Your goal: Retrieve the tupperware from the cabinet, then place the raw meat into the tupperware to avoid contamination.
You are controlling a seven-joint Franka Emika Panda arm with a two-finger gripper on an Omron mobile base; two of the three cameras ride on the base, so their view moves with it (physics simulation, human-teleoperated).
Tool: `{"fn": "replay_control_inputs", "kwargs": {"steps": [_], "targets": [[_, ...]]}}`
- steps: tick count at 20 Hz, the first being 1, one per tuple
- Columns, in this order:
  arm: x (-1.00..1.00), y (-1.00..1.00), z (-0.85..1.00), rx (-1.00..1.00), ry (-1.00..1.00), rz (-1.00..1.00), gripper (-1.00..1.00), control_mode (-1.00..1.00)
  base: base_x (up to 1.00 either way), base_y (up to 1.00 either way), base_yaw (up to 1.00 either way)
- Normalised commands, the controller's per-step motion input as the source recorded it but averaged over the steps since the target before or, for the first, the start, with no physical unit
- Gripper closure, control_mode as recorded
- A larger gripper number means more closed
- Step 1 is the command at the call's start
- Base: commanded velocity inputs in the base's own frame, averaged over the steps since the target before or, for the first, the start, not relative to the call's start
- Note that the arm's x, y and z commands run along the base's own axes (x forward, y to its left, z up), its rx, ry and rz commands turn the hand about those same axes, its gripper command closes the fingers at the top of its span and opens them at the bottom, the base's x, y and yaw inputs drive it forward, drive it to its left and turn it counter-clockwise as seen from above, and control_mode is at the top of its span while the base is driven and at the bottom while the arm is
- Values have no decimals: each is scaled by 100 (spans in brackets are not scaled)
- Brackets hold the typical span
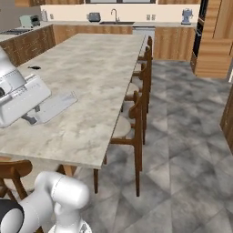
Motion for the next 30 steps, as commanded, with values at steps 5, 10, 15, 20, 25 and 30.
{"fn": "replay_control_inputs", "kwargs": {"steps": [5,10,15,20,25,30], "targets": [[0,0,0,0,0,0,100,100,81,42,-4],[0,0,0,0,0,0,100,100,75,47,-4],[0,0,0,0,0,0,100,100,-9,86,-5],[0,0,0,0,0,0,100,100,-28,95,-4],[0,0,0,0,0,0,100,100,-61,-5,22],[0,0,0,0,0,0,100,100,-44,-14,37]]}}
